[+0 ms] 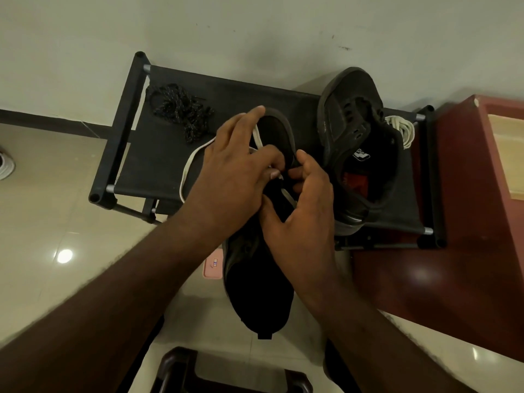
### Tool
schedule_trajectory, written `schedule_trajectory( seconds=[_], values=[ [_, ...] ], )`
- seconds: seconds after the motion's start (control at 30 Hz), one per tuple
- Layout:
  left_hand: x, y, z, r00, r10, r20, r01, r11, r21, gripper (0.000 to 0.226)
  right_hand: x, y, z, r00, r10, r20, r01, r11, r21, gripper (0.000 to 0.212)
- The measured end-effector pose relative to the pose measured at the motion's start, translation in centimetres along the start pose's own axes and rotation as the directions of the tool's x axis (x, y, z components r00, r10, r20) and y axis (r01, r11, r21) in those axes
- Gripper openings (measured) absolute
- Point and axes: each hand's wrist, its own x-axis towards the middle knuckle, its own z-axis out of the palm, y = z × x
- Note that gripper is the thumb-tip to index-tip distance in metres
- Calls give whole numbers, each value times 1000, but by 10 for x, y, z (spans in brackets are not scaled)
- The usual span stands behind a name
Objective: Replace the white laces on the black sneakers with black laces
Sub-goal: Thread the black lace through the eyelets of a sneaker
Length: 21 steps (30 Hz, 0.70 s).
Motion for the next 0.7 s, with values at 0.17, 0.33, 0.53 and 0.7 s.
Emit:
schedule_trajectory(
  seconds=[0.17, 0.33, 0.53, 0.7],
  values=[
    [4, 4, 0, 977, -115, -180, 79, 977, -197, 17, 0, 0, -1, 1000, 0, -9, 0, 1000, 7, 77],
    [9, -2, -21, 912, -268, -311, 134, 910, -393, 15, 0, -1, 0, 1000, -4, -13, 4, 1000, -7, 73],
    [1, 1, -5, 1000, 12, 11, -11, 994, -109, 36, 2, -3, 0, 1000, -6, -18, 6, 1000, 17, 61],
    [2, 0, -1, 998, -1, 57, 3, 999, -39, 35, 2, -1, -1, 1000, -1, 0, 1, 1000, 6, 75]
  ],
)
